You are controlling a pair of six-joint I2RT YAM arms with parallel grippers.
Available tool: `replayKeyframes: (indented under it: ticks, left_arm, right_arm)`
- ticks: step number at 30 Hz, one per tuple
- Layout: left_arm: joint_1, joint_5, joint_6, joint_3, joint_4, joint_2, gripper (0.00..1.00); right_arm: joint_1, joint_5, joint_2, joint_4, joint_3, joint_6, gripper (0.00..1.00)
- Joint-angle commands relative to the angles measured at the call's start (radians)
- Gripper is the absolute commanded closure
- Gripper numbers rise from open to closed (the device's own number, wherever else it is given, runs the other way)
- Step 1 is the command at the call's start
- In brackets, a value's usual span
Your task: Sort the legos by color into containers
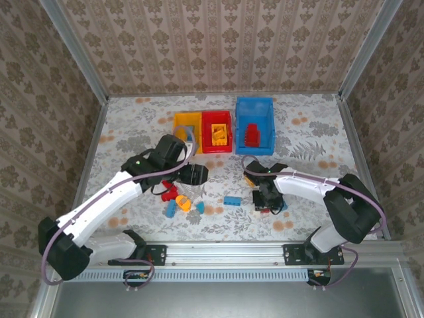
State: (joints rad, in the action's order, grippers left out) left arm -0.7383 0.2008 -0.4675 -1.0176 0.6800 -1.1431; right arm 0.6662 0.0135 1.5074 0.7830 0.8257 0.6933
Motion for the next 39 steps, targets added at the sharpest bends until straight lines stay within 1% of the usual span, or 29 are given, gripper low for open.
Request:
replayKeyframes:
  ticks: [1,4,7,11,13,14,16,19,21,25,29,31,35,39]
  left_arm:
    - [0.003,0.038,0.000,0.022,-0.026,0.029,0.28]
    - [-0.014,0.045,0.012,0.036,-0.073,0.024,0.28]
    - [-0.053,0.033,0.024,0.029,-0.155,-0.009,0.28]
    - [-0.118,-0.063,0.051,-0.006,-0.256,-0.056,0.27]
    - [-0.149,-0.139,0.072,-0.009,-0.315,-0.066,0.26]
    - [-0.161,-0.159,0.081,-0.002,-0.341,-0.069,0.26]
    - [-0.173,-0.171,0.090,0.004,-0.382,-0.084,0.26]
    - [-0.187,-0.156,0.110,-0.023,-0.349,-0.137,0.26]
    - [-0.198,-0.132,0.138,-0.031,-0.339,-0.174,0.26]
    - [-0.229,-0.091,0.223,-0.067,-0.303,-0.283,0.26]
    - [-0.265,-0.087,0.297,-0.118,-0.245,-0.392,0.25]
    - [-0.280,-0.076,0.346,-0.132,-0.233,-0.433,0.25]
    - [-0.315,-0.047,0.461,-0.143,-0.211,-0.477,0.24]
    - [-0.353,-0.024,0.653,-0.118,-0.184,-0.492,0.24]
  right_arm:
    - [-0.013,0.076,-0.088,0.068,0.138,-0.041,0.75]
    - [-0.087,0.069,-0.041,0.099,0.297,-0.107,0.76]
    - [-0.167,0.057,0.094,0.095,0.480,-0.180,0.76]
    - [-0.252,0.040,0.276,0.083,0.707,-0.222,0.76]
    - [-0.287,0.034,0.373,0.098,0.826,-0.227,0.76]
    - [-0.297,0.029,0.412,0.104,0.872,-0.227,0.76]
    - [-0.320,0.021,0.498,0.123,0.967,-0.220,0.74]
    - [-0.344,0.022,0.601,0.160,1.094,-0.207,0.70]
    - [-0.357,0.016,0.644,0.167,1.144,-0.203,0.69]
    - [-0.375,-0.002,0.697,0.170,1.207,-0.203,0.65]
    - [-0.376,-0.010,0.707,0.190,1.242,-0.203,0.54]
    - [-0.373,-0.008,0.687,0.187,1.240,-0.201,0.49]
    - [-0.371,-0.015,0.628,0.185,1.243,-0.191,0.44]
    - [-0.358,-0.020,0.530,0.184,1.238,-0.187,0.41]
